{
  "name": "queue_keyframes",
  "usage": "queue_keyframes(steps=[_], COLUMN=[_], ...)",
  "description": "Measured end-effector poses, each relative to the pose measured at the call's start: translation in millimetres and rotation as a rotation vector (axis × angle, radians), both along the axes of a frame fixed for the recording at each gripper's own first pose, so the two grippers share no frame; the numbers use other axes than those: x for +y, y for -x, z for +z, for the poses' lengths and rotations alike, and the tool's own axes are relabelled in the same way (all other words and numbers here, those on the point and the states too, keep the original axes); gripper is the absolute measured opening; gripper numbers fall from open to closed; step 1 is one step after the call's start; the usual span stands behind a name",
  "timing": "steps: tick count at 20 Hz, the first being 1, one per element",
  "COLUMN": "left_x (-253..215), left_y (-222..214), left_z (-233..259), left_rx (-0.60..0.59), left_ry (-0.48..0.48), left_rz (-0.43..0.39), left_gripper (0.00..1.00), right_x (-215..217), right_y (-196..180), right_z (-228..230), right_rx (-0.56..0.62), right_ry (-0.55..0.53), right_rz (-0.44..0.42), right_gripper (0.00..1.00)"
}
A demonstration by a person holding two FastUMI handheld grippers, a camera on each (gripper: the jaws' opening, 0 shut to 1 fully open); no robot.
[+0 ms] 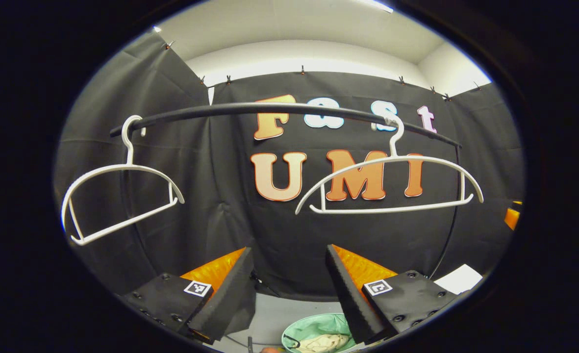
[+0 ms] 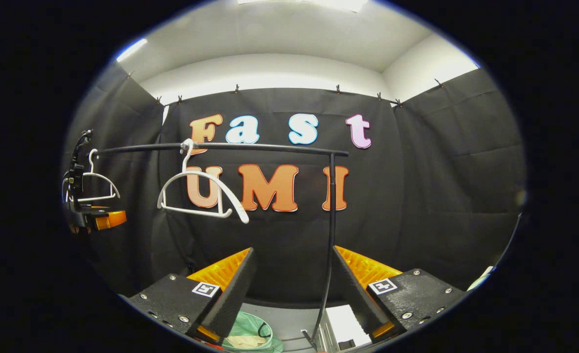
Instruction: Grasp the clothes on the hanger with both hands and then place them into the laundry hamper below.
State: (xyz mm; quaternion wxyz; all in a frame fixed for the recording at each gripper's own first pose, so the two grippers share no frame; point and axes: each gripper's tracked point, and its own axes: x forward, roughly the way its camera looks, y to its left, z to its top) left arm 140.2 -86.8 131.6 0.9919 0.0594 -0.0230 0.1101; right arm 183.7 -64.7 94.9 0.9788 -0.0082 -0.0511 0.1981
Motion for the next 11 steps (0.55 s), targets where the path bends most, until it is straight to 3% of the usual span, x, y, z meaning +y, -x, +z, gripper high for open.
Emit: queue_keyframes(steps=[11], left_x=[-1.4], left_y=[8.3], left_z=[8.1], left_rx=[-0.029], left_ry=[0.021], left_rz=[0.017], left_gripper=[0.94], right_x=[-12.8], right_y=[13.1], right_z=[4.5], right_rx=[-0.006], right_ry=[-0.055], right_rz=[0.009], right_gripper=[0.95])
